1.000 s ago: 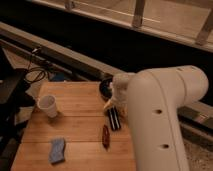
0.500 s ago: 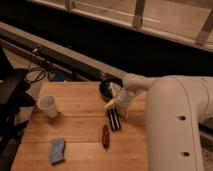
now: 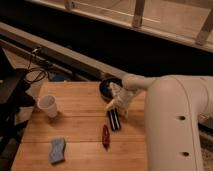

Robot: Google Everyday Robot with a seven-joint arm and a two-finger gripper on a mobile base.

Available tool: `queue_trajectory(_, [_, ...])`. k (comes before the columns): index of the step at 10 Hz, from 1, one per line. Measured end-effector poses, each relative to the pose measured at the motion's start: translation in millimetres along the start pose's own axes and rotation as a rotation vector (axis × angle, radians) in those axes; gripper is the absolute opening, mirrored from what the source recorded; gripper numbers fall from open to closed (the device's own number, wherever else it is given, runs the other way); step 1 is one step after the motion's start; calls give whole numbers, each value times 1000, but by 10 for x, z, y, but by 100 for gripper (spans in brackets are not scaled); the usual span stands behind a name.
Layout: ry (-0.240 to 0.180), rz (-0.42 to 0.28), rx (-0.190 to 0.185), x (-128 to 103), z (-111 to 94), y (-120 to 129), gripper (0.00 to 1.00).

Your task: Place the eraser on the white sponge

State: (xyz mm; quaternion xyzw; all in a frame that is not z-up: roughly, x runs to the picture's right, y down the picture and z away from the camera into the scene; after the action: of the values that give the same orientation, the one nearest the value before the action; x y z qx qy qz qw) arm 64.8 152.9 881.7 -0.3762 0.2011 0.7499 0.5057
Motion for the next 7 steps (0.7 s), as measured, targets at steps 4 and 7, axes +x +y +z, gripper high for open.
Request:
queue_trajectory(4, [-1,-2,2,-1,-14,2,15])
queue_trajectory(7, [-80,-38,79,62,-250,152,0])
